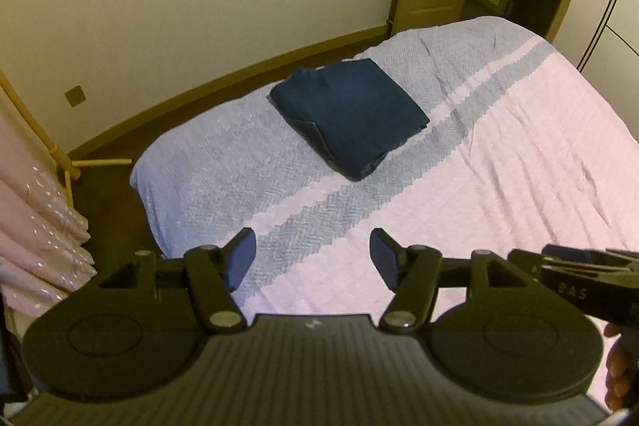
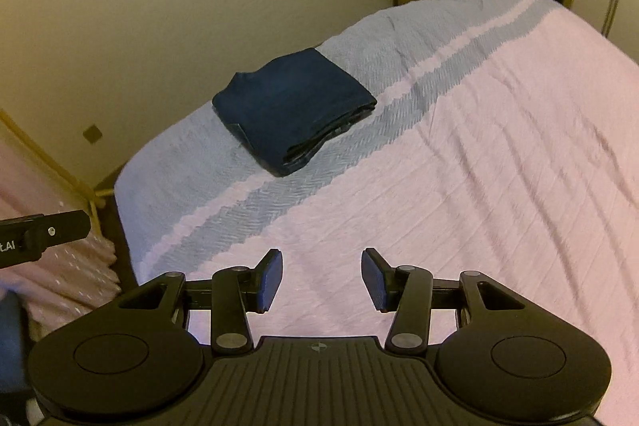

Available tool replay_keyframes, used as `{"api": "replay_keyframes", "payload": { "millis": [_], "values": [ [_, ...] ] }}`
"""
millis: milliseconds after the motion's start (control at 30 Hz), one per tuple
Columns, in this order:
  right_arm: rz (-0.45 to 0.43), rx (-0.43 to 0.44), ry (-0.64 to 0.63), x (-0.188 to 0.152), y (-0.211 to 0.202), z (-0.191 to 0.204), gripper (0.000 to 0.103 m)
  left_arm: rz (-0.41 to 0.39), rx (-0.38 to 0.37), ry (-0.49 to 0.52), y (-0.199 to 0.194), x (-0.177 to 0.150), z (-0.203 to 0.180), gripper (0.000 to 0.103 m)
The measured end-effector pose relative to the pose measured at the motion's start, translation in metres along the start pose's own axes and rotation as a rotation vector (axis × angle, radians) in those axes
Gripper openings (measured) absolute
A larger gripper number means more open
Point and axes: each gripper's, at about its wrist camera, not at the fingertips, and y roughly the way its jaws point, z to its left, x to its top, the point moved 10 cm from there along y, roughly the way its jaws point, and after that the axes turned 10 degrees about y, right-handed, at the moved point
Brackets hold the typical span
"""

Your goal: Fold clothes

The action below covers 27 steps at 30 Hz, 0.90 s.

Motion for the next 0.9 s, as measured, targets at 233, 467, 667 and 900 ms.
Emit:
{"api": "replay_keyframes", "payload": {
  "millis": [233, 467, 667, 900],
  "values": [
    [0.044, -0.022, -0.076, 0.008, 0.018, -0.007, 0.048, 0.025, -0.009, -0.003, 0.017, 0.002, -0.02, 0.06],
    [0.067, -0.007, -0.095, 0.027, 0.036, -0.015, 0.048, 0.047, -0.012, 0.007, 0.038, 0.014, -0.037, 0.06],
    [0.086, 0.001, -0.098, 0.042, 0.054, -0.022, 0.048, 0.076, -0.016, 0.006, 0.061, 0.022, -0.046, 0.06],
    [0.113, -0.007, -0.098, 0.055, 0.078, -0.033, 0.048, 0.099, -0.013, -0.002, 0.086, 0.03, -0.05, 0.06]
  ]
}}
